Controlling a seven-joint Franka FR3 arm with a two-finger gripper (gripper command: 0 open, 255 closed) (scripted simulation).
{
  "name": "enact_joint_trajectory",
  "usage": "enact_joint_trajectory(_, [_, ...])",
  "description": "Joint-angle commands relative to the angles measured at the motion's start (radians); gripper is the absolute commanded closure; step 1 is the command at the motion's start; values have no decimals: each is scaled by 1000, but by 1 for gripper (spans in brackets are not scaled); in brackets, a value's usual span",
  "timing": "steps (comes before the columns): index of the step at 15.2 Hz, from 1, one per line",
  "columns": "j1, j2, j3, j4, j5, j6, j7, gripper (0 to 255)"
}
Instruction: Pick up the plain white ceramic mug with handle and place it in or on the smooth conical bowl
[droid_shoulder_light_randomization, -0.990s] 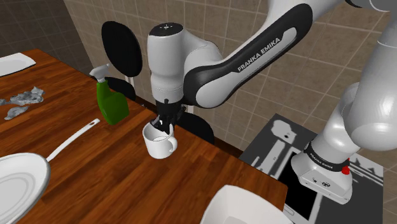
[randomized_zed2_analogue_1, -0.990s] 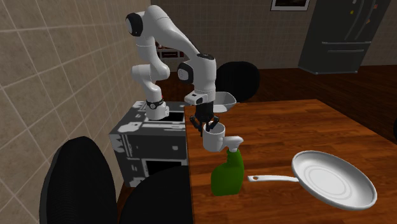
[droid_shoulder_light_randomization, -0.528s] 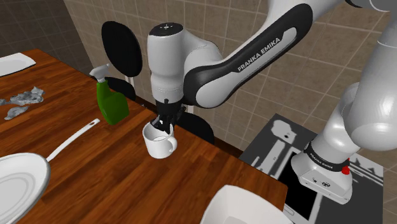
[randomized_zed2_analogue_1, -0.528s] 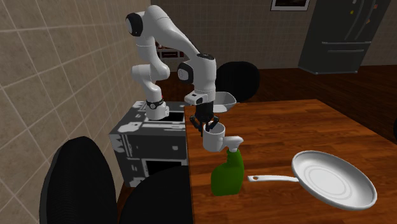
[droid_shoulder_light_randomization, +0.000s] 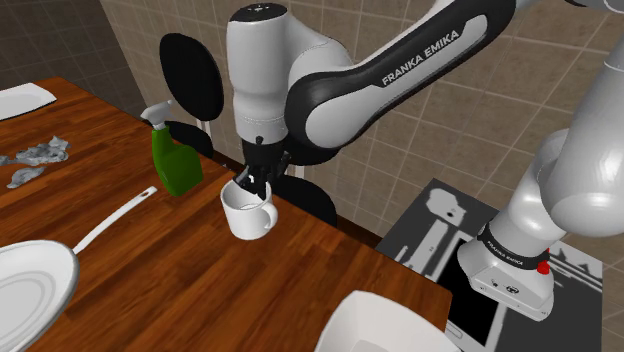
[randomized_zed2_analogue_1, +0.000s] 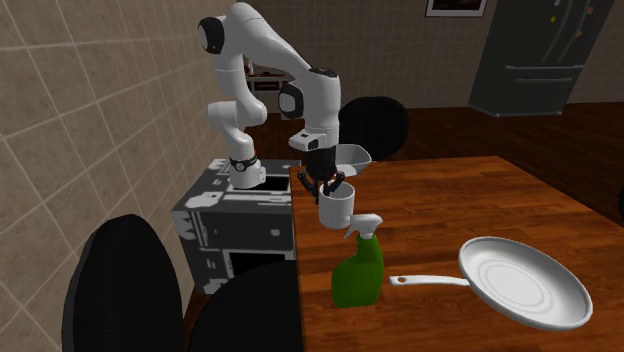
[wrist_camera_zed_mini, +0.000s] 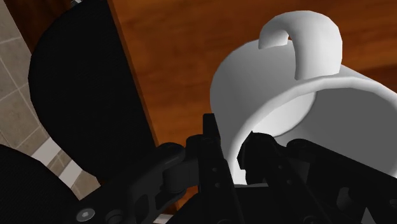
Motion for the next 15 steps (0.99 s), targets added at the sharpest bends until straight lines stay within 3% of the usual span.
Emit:
enact_joint_trajectory(1, [-1, -13, 2, 13, 10, -24, -6, 255])
enact_joint_trajectory(15, [-8, -84, 8, 126, 64, -197, -51, 255])
